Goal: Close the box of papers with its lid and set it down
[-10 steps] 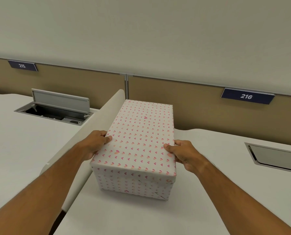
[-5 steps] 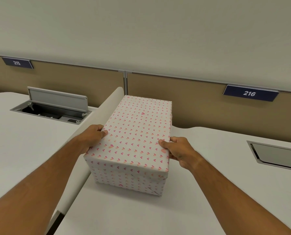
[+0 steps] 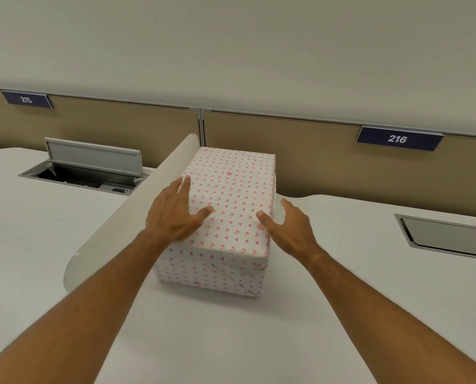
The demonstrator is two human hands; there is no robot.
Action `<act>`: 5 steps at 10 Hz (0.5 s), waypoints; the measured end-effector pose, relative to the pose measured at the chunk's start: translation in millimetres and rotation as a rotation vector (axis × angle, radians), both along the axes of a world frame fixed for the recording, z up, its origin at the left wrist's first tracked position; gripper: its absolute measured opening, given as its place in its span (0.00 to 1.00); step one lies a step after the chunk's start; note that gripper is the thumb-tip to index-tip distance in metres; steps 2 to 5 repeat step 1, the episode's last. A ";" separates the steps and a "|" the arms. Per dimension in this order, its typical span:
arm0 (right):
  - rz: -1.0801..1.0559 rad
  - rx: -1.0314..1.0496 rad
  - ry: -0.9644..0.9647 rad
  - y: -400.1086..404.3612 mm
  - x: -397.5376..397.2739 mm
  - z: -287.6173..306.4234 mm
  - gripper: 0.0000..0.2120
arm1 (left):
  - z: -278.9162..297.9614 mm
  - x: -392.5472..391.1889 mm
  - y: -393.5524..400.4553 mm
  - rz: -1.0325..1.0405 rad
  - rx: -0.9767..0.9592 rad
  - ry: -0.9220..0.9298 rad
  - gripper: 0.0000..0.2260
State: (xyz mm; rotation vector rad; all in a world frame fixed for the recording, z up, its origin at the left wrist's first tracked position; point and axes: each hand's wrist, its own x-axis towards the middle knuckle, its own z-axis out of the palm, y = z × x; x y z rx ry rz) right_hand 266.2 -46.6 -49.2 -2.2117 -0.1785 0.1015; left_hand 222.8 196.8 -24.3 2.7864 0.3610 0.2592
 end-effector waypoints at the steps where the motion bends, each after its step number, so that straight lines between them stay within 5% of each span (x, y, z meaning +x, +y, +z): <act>1: -0.013 -0.240 -0.124 -7.4 -8.5 3.0 0.43 | 1.4 -3.3 -24.9 -0.077 0.114 -0.053 0.46; 5: -0.013 -0.240 -0.124 -7.4 -8.5 3.0 0.43 | 1.4 -3.3 -24.9 -0.077 0.114 -0.053 0.46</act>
